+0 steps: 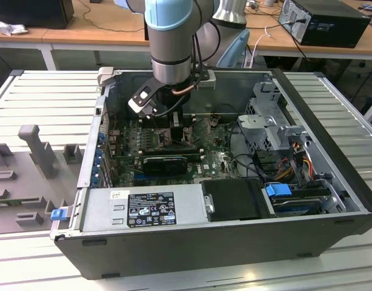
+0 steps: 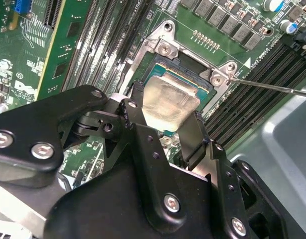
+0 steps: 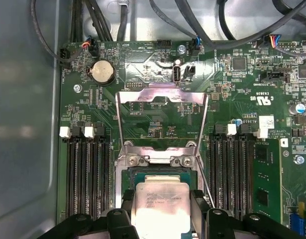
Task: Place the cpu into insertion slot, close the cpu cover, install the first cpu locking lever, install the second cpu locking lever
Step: 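Place the cpu into insertion slot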
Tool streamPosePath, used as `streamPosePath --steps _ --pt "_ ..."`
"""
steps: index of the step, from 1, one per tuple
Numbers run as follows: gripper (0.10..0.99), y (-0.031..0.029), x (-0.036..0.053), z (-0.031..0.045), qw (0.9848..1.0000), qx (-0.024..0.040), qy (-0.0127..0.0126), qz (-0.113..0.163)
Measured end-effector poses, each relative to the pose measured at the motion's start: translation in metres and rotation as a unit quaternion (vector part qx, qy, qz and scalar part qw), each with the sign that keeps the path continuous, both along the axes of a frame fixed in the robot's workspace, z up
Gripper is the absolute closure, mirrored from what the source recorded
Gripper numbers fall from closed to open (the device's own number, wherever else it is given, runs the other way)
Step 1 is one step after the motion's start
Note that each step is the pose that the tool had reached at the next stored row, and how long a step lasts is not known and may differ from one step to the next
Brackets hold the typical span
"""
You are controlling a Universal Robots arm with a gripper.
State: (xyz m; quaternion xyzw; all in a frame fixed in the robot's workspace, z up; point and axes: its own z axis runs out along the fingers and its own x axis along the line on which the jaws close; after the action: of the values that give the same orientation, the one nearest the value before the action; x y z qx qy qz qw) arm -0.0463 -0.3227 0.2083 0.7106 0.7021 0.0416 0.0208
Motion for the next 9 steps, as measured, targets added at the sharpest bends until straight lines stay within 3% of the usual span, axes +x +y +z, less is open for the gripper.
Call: streamPosePath --steps 9 --pt "0.557 0.0 0.0002 -0.0038 1.0 -0.0001 0.0 0.0"
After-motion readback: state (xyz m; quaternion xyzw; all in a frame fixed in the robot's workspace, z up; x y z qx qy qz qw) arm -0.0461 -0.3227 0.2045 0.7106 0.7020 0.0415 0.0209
